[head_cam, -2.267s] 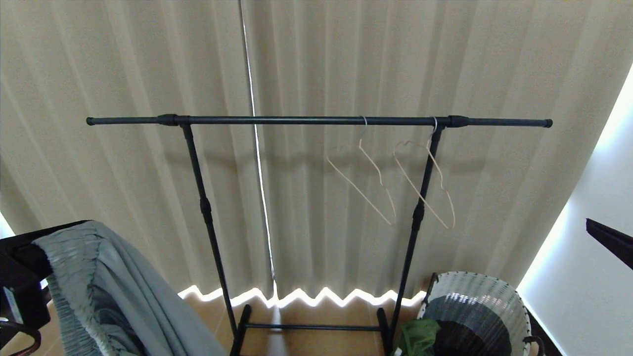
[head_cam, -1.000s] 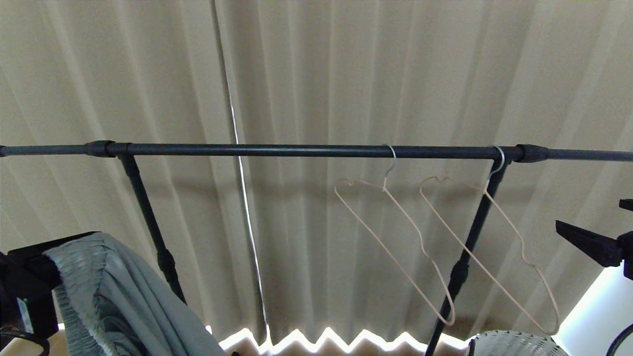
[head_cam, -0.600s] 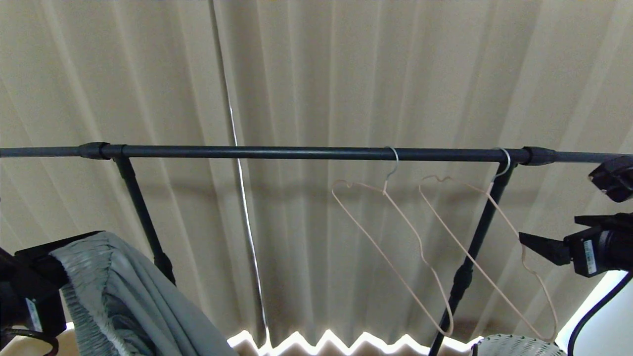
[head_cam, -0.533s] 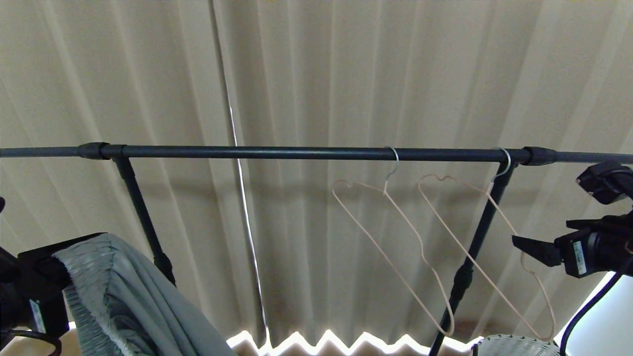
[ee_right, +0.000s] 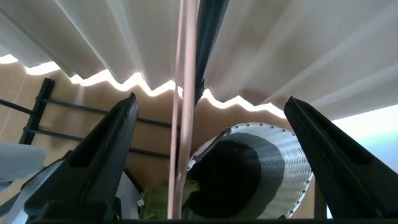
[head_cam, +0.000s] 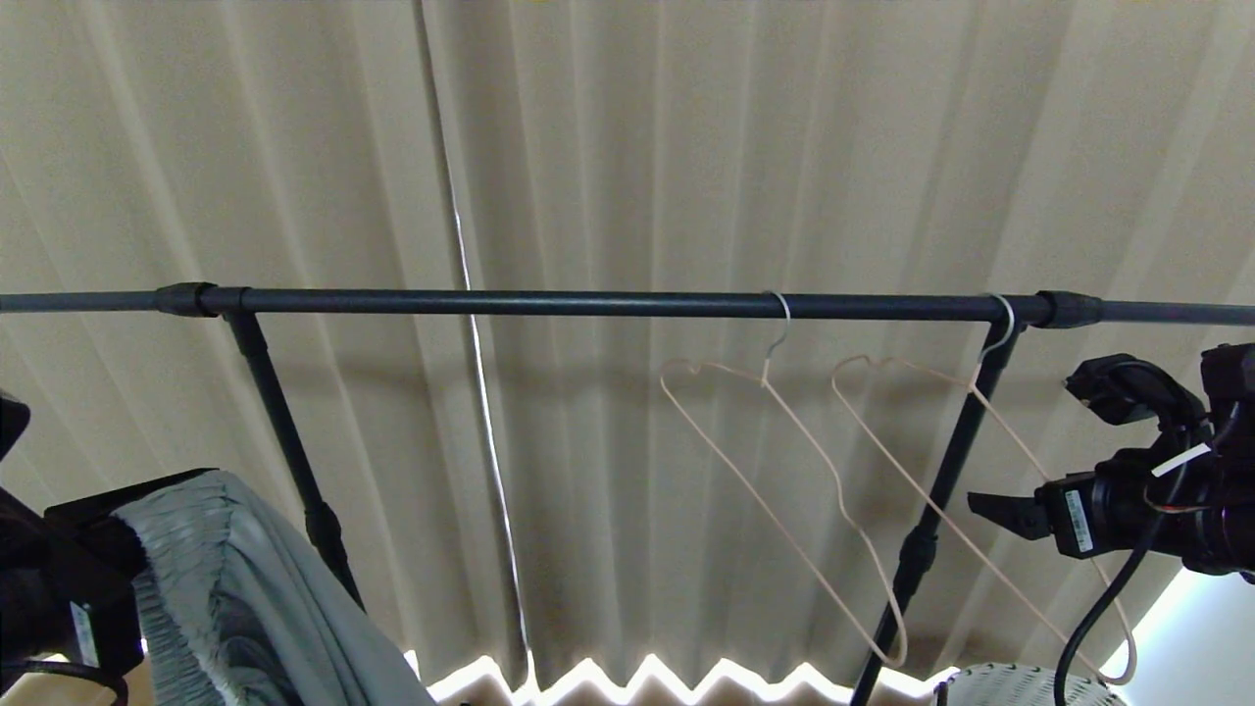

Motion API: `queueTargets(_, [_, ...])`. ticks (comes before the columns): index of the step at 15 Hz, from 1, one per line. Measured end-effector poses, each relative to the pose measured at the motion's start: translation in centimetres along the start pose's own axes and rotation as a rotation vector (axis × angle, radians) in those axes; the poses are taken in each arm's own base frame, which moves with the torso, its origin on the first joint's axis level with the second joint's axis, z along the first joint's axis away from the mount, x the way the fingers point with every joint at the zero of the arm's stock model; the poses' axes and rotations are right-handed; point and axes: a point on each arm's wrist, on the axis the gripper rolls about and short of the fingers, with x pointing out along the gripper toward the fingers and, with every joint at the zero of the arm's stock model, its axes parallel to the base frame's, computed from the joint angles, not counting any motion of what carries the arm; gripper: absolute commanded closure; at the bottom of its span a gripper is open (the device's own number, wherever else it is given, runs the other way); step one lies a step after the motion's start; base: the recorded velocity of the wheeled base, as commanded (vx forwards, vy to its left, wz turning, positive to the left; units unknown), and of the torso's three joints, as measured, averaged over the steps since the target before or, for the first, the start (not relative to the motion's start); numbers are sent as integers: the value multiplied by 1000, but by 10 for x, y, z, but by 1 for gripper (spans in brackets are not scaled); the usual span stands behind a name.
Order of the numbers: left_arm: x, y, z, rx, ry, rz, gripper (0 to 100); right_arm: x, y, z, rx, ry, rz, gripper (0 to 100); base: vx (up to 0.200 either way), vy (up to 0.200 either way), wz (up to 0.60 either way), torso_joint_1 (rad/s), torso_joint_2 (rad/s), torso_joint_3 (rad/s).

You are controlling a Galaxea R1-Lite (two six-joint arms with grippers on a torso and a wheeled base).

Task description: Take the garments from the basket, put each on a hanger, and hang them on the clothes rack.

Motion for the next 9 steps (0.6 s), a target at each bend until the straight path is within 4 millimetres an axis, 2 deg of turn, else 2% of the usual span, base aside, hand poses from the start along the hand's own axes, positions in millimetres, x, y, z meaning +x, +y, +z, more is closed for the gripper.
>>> queueTargets(6, [-1, -1, -3, 0, 6, -1, 100, 11, 1, -3, 3, 39, 2, 0, 0, 0, 0, 0, 0, 0])
queueTargets(7, [-1, -1, -3, 0, 3, -1, 100, 12, 1, -3, 3, 40, 2, 100, 0, 0, 0, 0, 0, 0])
queueTargets(9, [-2, -1, -3, 0, 2, 0, 100, 14, 0, -1, 3, 24, 1, 100, 0, 0, 0, 0, 0, 0])
